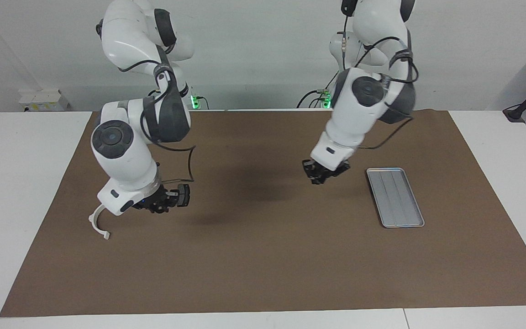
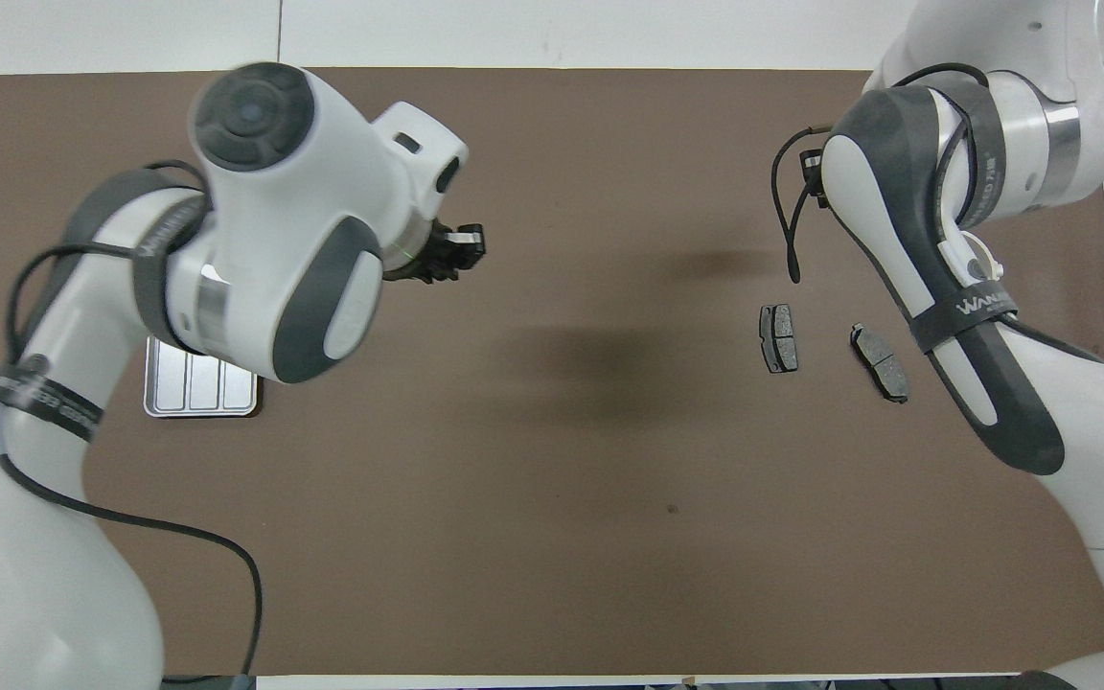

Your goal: Place bearing gear from tray to pile

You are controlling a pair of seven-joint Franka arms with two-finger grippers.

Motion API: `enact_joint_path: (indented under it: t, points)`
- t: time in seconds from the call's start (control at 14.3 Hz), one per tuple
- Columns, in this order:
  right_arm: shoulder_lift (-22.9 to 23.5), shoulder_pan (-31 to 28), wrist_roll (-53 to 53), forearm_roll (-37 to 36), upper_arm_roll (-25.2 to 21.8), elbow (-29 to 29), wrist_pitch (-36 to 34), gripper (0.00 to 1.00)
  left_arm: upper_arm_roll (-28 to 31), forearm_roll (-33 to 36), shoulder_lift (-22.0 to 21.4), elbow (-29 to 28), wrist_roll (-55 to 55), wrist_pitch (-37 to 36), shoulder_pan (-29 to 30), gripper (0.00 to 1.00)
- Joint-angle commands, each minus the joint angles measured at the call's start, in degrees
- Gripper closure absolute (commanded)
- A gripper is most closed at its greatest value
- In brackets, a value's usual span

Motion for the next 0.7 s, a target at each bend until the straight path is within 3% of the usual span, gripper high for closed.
enact_joint_path:
  t: [0.0,0.35,0.63]
  points:
    - [-3.3,-4.3,-3.2,-1.4,1.0,-13.7,11.5,1.00,1.4,1.4,-1.0,-3.8,-10.7,4.6,-5.9,1.00]
    - [-1.0,-7.2,-4.4,-3.5,1.0,-21.4,24.7,1.00,1.3,5.5,3.0,-11.4,-13.6,19.4,-8.2,1.00]
    - [0.0,-7.2,-4.4,-3.5,1.0,-21.9,27.2,1.00,1.3,8.1,5.2,-12.4,-13.5,22.1,-7.7,1.00]
